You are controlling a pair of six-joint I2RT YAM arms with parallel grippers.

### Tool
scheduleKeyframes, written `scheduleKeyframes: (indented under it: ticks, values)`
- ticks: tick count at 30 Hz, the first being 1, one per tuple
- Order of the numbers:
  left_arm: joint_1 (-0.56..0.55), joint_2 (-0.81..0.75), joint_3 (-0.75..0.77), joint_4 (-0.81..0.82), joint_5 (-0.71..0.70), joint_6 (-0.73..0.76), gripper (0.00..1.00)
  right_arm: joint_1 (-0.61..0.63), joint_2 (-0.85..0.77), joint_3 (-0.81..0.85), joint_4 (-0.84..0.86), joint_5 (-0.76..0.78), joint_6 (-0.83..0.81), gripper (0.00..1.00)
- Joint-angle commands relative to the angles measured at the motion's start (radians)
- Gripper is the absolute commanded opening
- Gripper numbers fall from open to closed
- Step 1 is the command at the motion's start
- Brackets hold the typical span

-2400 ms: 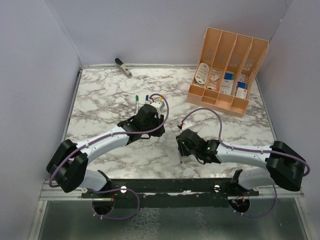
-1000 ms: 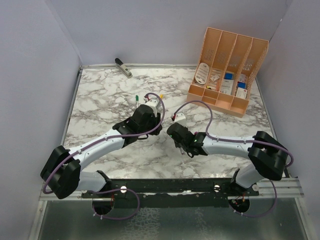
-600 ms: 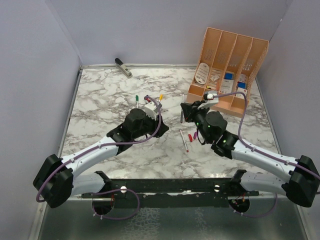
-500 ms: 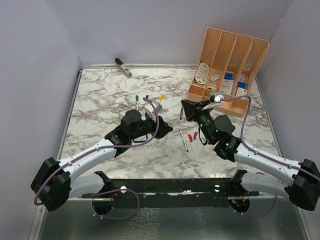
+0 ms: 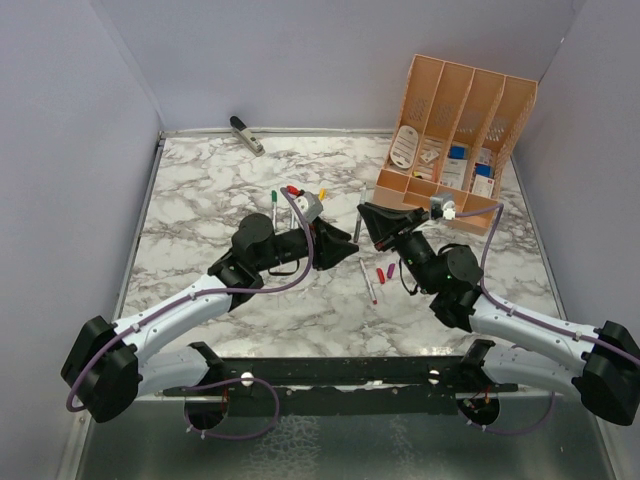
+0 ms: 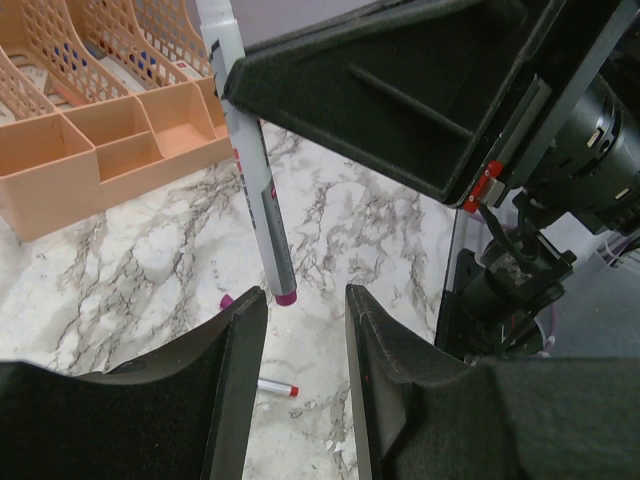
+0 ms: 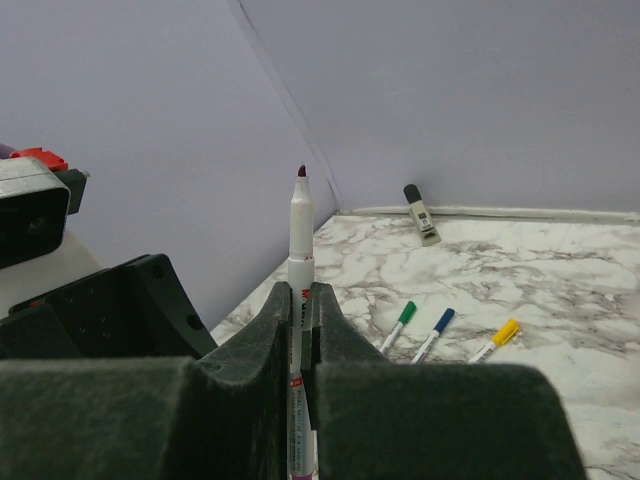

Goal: Insert the pens into the pen caps

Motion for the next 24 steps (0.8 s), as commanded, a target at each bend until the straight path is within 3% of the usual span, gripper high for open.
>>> scheduleKeyframes:
  ticks: [1,15,20,22,24]
  values:
    - [0.002,0.003,0.023,0.064,0.011,-0.009,0.40,-0.002,0.012,-0.006,0.058,-0.082,0.029,0.01]
    - [0.002,0.011,0.025,0.096,-0.045,-0.007,0.36,-0.002,0.040,-0.011,0.057,-0.128,0.066,0.01]
    - [0.001,0.017,0.025,0.101,-0.054,-0.008,0.17,-0.002,0.047,-0.009,0.058,-0.131,0.071,0.01]
    - [0.001,0.023,0.025,0.100,-0.059,-0.012,0.04,-0.002,0.051,-0.008,0.059,-0.139,0.075,0.01]
    - [0.001,0.027,0.024,0.102,-0.065,-0.016,0.00,-0.002,0.055,-0.004,0.054,-0.143,0.079,0.01]
